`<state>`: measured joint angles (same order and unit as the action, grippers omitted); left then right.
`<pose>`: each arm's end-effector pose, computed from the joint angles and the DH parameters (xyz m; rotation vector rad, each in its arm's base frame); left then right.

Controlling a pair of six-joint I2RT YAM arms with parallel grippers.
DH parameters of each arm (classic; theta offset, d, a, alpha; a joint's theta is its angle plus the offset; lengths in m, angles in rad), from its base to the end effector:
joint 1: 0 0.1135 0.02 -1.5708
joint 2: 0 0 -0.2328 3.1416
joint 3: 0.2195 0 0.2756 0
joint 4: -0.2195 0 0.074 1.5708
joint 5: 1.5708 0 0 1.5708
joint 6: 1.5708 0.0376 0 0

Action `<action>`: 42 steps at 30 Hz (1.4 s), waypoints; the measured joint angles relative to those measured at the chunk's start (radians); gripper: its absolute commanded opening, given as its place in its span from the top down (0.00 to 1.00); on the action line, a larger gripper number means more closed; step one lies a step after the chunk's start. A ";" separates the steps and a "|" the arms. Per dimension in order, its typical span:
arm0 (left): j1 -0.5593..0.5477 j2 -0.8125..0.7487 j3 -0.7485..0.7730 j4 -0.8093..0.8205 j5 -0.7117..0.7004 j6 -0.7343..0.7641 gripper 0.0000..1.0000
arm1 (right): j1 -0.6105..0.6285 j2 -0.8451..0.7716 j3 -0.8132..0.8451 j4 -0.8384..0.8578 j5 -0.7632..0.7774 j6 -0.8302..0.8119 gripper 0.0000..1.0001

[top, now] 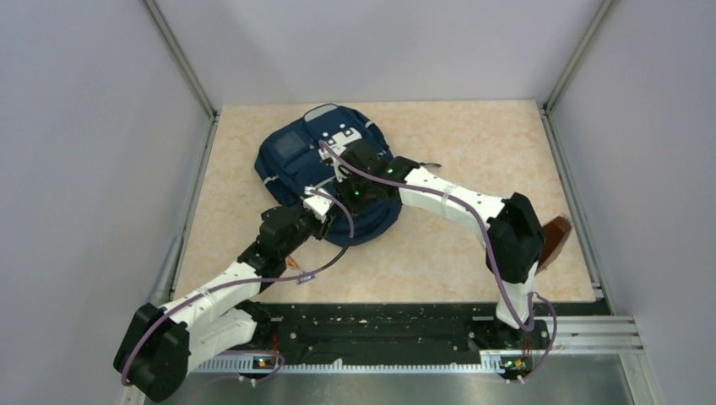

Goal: Pack the student bag
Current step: Zip the student bag at the center of the board.

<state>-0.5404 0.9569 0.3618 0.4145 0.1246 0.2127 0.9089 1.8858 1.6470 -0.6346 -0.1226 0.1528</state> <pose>0.2135 -0.1335 0.1827 0.7325 1.6034 -0.3478 0.2663 0.3493 0.2442 -0.9880 2.3346 0.6006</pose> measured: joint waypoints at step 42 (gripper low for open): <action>-0.037 -0.003 0.021 -0.031 -0.078 0.053 1.00 | -0.097 -0.100 -0.161 0.193 -0.160 0.030 0.79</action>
<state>-0.5770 0.9543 0.3828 0.3840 0.0463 0.2653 0.8124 1.7863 1.4860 -0.4416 -0.2829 0.1829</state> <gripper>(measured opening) 0.025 0.151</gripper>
